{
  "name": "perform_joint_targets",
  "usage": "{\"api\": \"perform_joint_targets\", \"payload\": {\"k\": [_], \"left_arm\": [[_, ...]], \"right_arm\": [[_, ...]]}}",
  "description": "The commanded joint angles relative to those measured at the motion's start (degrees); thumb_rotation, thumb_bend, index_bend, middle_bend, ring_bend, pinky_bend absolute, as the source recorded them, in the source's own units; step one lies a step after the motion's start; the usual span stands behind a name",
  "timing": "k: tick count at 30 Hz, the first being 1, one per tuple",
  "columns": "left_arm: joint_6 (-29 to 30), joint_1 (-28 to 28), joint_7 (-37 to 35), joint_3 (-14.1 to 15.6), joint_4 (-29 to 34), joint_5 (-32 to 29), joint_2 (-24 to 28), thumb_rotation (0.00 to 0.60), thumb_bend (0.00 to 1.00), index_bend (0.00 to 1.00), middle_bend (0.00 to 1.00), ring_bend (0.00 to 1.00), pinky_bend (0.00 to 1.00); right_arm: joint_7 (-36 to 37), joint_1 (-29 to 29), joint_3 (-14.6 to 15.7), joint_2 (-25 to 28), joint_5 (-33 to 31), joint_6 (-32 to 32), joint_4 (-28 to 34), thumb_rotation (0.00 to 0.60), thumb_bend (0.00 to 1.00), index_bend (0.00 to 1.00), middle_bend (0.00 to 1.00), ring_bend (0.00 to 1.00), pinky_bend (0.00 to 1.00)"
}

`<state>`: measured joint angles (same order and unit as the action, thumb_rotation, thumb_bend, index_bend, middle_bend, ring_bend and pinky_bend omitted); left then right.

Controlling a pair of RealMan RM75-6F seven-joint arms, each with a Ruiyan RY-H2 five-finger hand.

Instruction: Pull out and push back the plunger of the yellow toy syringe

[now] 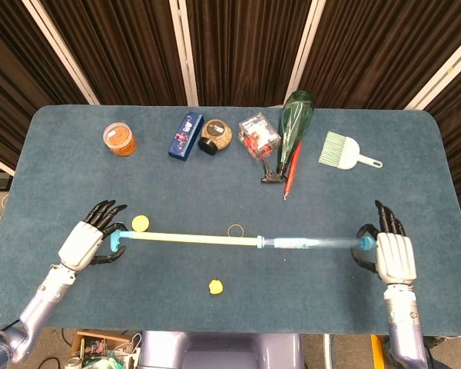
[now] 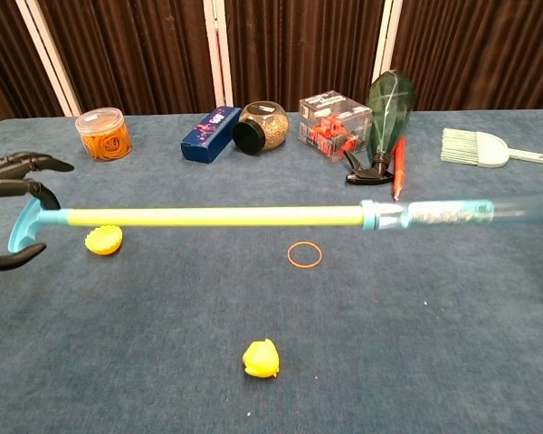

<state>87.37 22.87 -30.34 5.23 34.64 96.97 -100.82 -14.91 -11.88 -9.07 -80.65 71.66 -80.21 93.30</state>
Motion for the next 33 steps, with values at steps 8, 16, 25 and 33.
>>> {"api": "perform_joint_targets", "payload": {"k": [8, 16, 25, 33], "left_arm": [[-5.94, -0.46, -2.89, 2.48, -2.6, 0.38, -1.27, 0.6, 0.08, 0.11, 0.0, 0.0, 0.07], [-6.6, 0.3, -5.72, 1.96, -1.1, 0.08, -1.07, 0.6, 0.05, 0.0, 0.0, 0.0, 0.07], [-1.15, 0.22, -9.08, -0.19, 3.56, -0.39, 1.68, 0.6, 0.04, 0.0, 0.0, 0.0, 0.07], [0.61, 0.47, -9.27, -0.52, 10.83, 0.19, 5.93, 0.6, 0.03, 0.0, 0.0, 0.0, 0.07]], "right_arm": [[1.53, 0.26, 2.04, -3.29, -0.91, 2.67, -4.06, 0.6, 0.64, 0.86, 0.0, 0.0, 0.15], [1.5, 0.51, 3.04, -5.39, -1.66, 4.19, -6.61, 0.6, 0.62, 0.77, 0.0, 0.0, 0.15], [1.88, 0.76, 4.78, -5.32, 0.28, 5.16, -7.24, 0.6, 0.4, 0.02, 0.0, 0.0, 0.15], [2.65, 1.0, 5.94, -3.05, 5.71, 2.81, -2.99, 0.518, 0.28, 0.0, 0.0, 0.0, 0.15]]}}
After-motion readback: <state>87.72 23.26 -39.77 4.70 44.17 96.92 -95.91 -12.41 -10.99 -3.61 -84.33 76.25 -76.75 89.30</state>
